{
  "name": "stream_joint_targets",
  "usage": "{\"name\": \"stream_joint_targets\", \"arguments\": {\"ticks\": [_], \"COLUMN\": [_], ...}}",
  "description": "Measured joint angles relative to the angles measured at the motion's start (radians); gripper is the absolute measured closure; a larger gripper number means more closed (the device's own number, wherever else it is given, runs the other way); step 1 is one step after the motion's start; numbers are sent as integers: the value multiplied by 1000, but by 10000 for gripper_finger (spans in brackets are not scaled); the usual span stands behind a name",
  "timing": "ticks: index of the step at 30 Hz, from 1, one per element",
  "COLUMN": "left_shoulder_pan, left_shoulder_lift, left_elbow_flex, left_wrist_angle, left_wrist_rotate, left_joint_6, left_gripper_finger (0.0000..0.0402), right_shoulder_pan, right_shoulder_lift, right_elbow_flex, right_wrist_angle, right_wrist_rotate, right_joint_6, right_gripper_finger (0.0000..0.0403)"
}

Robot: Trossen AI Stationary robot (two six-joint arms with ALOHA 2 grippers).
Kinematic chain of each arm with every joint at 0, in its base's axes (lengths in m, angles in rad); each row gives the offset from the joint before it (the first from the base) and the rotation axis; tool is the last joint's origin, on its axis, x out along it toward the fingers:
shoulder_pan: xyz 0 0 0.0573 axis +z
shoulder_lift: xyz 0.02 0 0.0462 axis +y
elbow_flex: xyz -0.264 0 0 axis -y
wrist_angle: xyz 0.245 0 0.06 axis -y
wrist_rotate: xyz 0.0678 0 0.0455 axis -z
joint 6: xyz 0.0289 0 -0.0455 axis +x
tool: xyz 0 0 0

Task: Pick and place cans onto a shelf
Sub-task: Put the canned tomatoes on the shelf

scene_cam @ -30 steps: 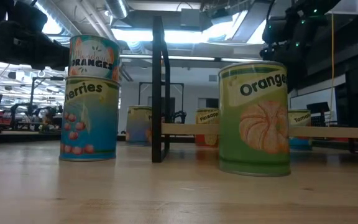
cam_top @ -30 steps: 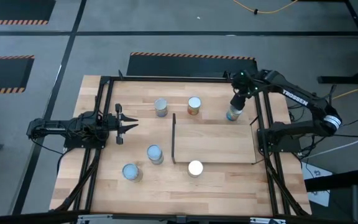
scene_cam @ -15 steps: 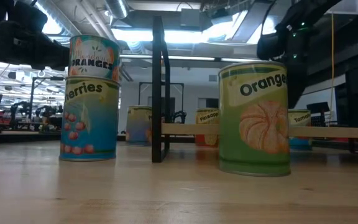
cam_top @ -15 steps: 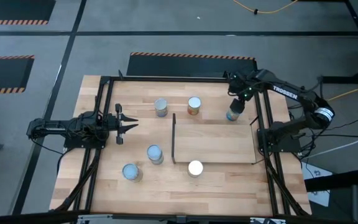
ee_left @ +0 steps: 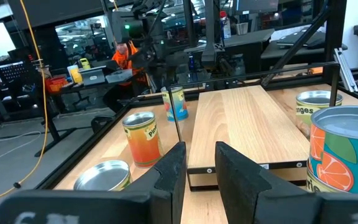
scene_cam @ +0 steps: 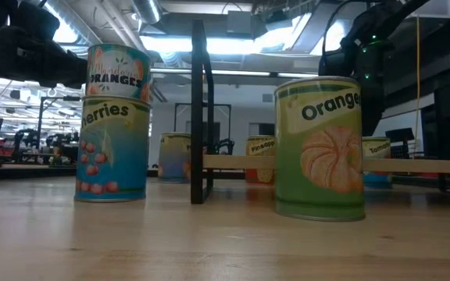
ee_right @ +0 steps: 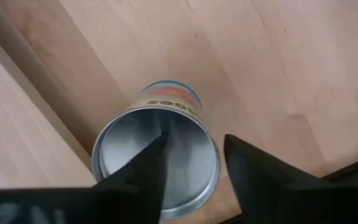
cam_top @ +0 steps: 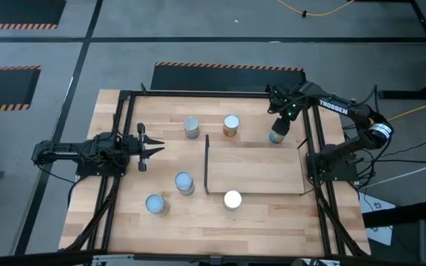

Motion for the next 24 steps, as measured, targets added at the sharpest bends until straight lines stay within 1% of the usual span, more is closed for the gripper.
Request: {"name": "stream_joint_targets", "arguments": {"ticks": [6,14,24], "left_shoulder_pan": [0,0,0], "left_shoulder_lift": [0,0,0], "left_elbow_flex": [0,0,0], "left_wrist_angle": [0,0,0], "left_wrist_rotate": [0,0,0], "left_joint_6": [0,1,3], "left_gripper_finger": [323,323,323], "right_shoulder_pan": [-2,-1,-1], "right_shoulder_lift": [0,2,1], "right_elbow_flex": [0,-2,-3], "right_wrist_angle": [3,2,2], "right_wrist_rotate": [-25,-36,-37], "right_joint_6": [-2,1,2], "right_gripper_finger": [324,392,399]}}
